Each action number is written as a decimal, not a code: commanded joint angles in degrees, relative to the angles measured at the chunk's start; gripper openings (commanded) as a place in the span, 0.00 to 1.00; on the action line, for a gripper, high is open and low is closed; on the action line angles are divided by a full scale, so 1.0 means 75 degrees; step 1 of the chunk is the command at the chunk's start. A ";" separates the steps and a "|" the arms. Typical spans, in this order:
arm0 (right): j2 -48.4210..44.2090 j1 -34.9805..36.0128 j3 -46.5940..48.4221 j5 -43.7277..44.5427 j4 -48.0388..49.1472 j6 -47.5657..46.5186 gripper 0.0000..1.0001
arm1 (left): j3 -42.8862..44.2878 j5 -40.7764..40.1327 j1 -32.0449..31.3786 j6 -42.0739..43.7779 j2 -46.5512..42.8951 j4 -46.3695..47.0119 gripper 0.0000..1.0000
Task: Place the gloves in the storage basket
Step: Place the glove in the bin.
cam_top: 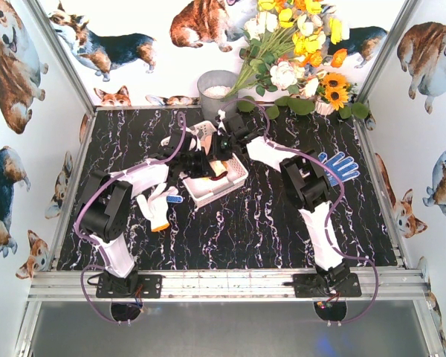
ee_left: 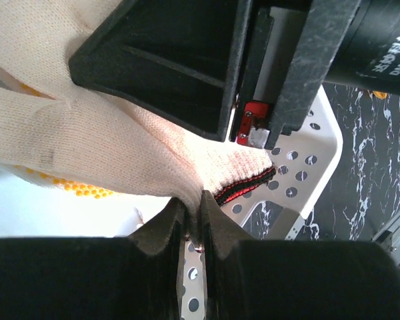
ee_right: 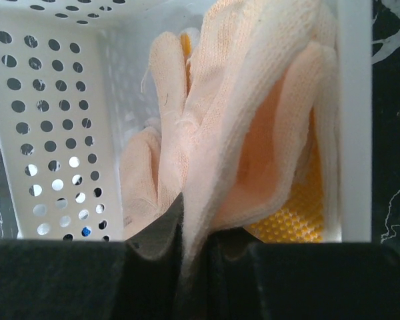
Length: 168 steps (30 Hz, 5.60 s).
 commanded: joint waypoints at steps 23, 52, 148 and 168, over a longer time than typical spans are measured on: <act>-0.1128 0.0084 -0.1154 0.0232 0.0868 0.0338 0.00 | -0.0146 0.0537 -0.0225 0.0273 -0.0507 -0.1009 0.00; -0.1130 0.0096 -0.1795 0.0030 0.1253 0.0365 0.00 | -0.0109 -0.0118 -0.0478 0.0540 -0.0789 -0.1538 0.37; -0.3464 0.0330 -0.1433 0.1460 -0.1817 -0.0163 0.29 | -0.0434 -0.0863 -0.0408 0.0288 -0.1865 -0.0749 0.34; -0.8886 0.0091 -0.5584 0.2793 -0.2157 -0.0223 0.49 | -0.2049 -0.5575 -0.0410 -0.0493 -0.6185 -0.5464 0.71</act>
